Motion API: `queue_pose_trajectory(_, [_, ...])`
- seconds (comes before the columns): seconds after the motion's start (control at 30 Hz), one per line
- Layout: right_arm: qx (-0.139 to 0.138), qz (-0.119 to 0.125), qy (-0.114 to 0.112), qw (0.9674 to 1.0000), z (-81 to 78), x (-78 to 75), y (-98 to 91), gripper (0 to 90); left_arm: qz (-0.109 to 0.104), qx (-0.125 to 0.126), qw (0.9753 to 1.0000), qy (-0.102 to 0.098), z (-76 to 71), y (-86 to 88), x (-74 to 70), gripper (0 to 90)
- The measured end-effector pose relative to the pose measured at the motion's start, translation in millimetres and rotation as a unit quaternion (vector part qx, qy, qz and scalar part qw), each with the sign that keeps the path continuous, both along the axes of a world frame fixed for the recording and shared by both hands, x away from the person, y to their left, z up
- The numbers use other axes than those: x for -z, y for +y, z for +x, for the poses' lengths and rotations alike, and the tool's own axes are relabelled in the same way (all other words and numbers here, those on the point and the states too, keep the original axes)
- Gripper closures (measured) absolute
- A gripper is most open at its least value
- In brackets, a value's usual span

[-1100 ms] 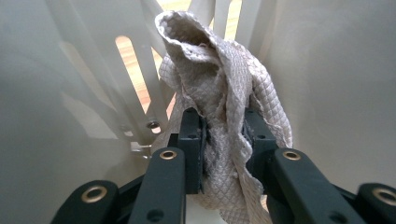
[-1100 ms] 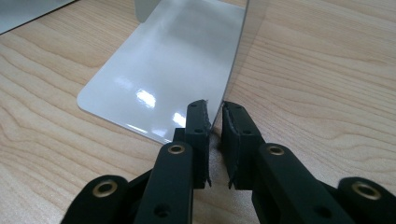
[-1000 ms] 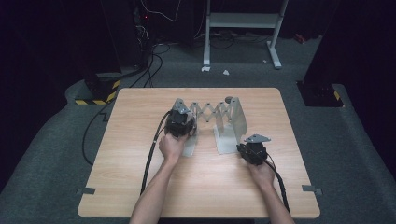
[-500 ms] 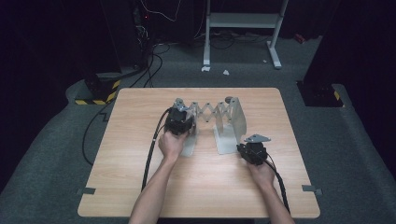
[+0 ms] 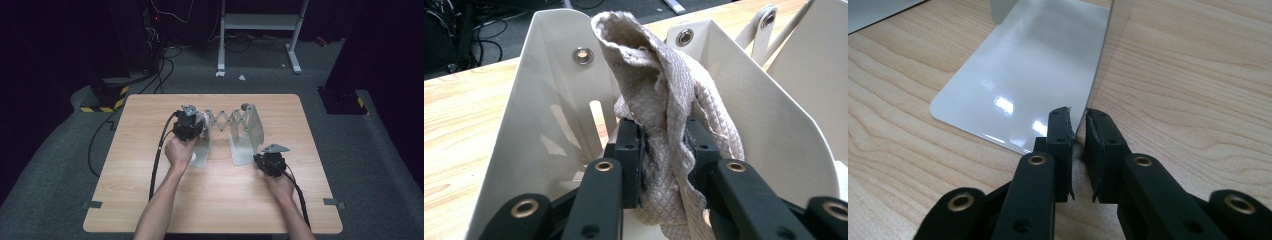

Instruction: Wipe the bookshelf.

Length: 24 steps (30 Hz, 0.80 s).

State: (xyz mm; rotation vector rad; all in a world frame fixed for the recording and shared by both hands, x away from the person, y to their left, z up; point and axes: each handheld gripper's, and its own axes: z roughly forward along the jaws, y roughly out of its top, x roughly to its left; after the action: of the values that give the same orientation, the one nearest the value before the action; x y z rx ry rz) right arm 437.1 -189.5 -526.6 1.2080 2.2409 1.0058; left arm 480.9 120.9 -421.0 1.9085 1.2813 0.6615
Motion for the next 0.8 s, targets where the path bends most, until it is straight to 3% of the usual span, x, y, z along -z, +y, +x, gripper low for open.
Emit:
queue_pose_trajectory(0.3, [0.0,0.0,0.0,1.0,0.0,0.0,0.0,81.3,0.003,0.0,1.0,0.003,-5.5,2.1,4.8,73.5])
queue_pose_trajectory(0.8, [0.0,0.0,0.0,1.0,-0.2,0.0,0.1,81.3,0.011,-0.004,0.9996,0.027,-12.5,5.2,35.2,73.6])
